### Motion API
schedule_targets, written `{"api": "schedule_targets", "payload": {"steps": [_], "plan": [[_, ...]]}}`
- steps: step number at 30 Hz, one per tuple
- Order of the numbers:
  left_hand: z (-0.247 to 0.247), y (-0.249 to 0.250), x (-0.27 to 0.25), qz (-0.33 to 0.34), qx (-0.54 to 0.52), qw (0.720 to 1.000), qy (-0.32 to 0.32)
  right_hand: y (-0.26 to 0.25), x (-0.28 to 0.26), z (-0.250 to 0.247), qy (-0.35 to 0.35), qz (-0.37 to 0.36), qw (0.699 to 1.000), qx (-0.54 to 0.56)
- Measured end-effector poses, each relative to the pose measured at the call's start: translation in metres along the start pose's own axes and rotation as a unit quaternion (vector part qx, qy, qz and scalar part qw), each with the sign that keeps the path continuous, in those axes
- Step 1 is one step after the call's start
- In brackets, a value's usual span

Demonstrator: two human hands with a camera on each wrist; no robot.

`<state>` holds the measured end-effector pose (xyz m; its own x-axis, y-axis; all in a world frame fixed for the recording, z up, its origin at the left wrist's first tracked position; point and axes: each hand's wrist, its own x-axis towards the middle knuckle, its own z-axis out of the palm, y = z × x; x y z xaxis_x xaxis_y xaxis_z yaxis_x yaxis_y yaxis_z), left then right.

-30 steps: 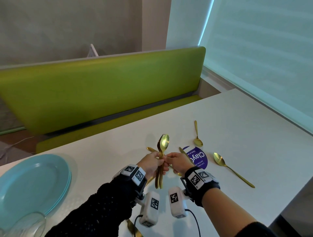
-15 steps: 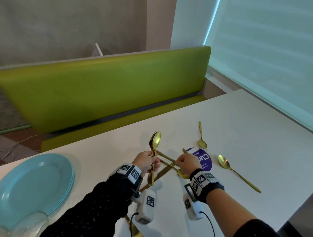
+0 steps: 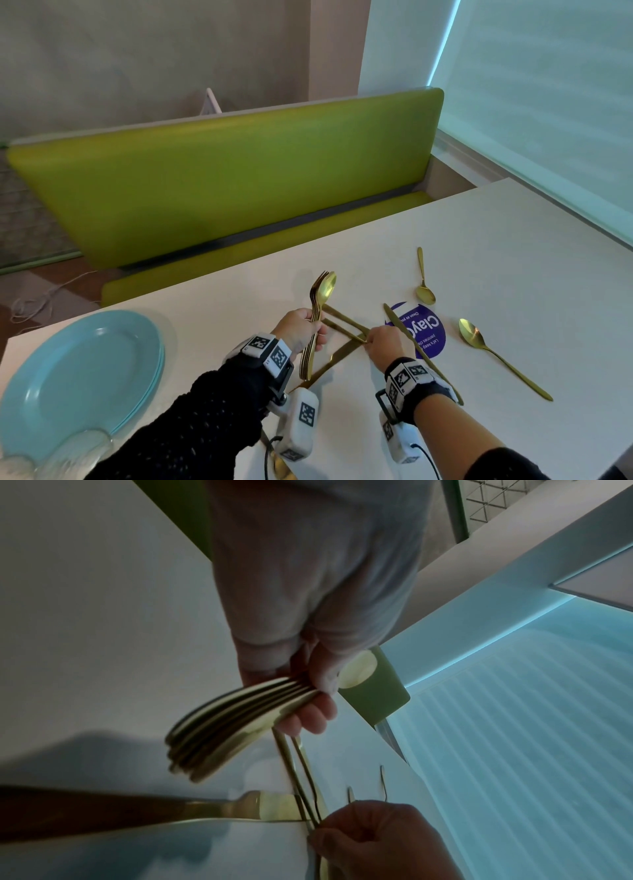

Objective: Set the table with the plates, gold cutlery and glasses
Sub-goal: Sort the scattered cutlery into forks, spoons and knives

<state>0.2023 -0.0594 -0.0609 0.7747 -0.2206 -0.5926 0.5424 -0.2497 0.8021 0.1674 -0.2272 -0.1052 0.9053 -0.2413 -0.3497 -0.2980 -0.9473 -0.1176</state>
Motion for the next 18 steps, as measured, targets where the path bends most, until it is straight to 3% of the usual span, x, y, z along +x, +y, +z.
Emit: {"api": "schedule_targets", "payload": {"steps": [10, 15, 18], "plan": [[0.007, 0.006, 0.007, 0.015, 0.110, 0.994, -0.008, 0.010, -0.008, -0.020, 0.022, -0.151, 0.980, -0.128], [0.016, 0.011, 0.011, 0.030, 0.174, 0.984, -0.008, 0.008, -0.018, -0.050, 0.057, -0.283, 0.932, -0.221], [0.023, 0.012, 0.007, 0.029, 0.202, 0.978, -0.035, -0.003, -0.027, -0.070, 0.091, -0.359, 0.886, -0.280]]}}
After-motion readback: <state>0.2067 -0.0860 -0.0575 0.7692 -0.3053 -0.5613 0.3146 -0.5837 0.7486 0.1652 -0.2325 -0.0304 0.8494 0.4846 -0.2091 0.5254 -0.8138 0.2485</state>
